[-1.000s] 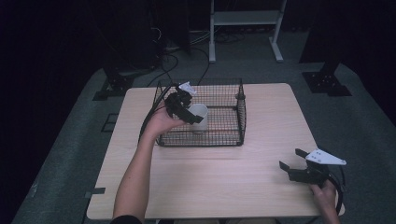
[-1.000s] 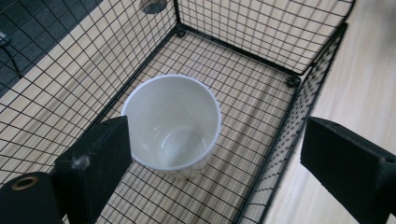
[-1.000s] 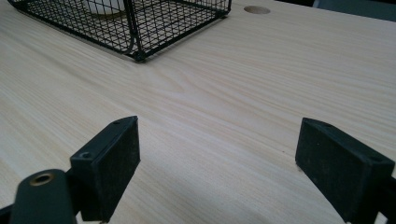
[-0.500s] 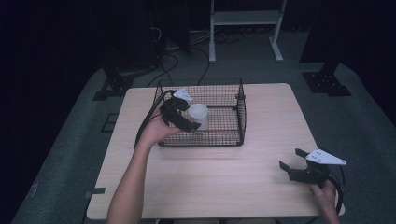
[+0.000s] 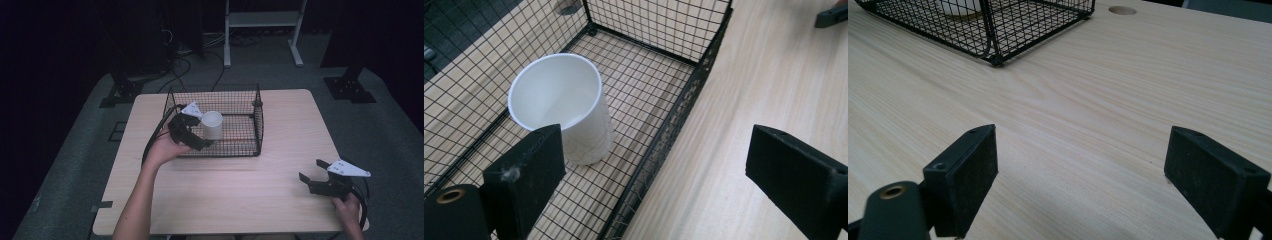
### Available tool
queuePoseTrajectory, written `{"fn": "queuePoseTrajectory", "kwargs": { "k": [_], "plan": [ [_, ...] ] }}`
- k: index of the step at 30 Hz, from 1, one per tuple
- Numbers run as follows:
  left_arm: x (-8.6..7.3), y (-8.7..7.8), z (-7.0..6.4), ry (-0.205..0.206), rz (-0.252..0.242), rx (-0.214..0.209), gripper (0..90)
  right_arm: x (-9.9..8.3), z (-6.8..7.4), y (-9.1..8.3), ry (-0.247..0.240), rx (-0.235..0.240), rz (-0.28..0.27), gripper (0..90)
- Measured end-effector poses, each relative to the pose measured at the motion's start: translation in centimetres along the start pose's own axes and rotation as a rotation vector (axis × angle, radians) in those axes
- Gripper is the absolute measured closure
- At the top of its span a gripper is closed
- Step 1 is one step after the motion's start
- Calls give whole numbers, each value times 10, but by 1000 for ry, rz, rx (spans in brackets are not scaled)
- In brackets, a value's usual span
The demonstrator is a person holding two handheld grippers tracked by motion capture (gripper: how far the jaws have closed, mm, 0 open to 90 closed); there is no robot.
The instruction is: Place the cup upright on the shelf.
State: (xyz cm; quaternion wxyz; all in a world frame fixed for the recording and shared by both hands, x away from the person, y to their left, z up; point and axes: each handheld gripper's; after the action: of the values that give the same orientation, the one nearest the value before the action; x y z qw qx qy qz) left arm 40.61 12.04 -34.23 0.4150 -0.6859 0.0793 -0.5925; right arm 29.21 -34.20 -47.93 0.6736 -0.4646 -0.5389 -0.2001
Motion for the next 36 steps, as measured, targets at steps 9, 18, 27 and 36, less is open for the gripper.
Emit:
{"fn": "queuePoseTrajectory", "kwargs": {
  "k": [9,18,27,36],
  "plan": [
    [-2,-7,-10,18,-10,2,81,0,0,0,-2,-3,3,131],
    [-14,-9,-18,13,-9,-4,81,0,1,1,-1,-3,7,131],
    [-19,-13,-27,22,-19,-4,81,0,1,1,-6,-6,12,131],
    [-33,-17,-32,8,-31,-2,81,0,1,1,-10,-8,14,131]
  ]
}}
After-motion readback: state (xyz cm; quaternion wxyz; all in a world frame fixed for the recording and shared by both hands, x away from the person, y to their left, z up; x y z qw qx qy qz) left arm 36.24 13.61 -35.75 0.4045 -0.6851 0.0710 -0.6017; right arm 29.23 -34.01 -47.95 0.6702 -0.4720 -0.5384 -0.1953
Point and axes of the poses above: each handheld gripper's, and its own axes: y roughly forward along the jaws, x roughly out of its top, z roughly to its left, and after that the axes turned 3 degrees about -z, right-handed
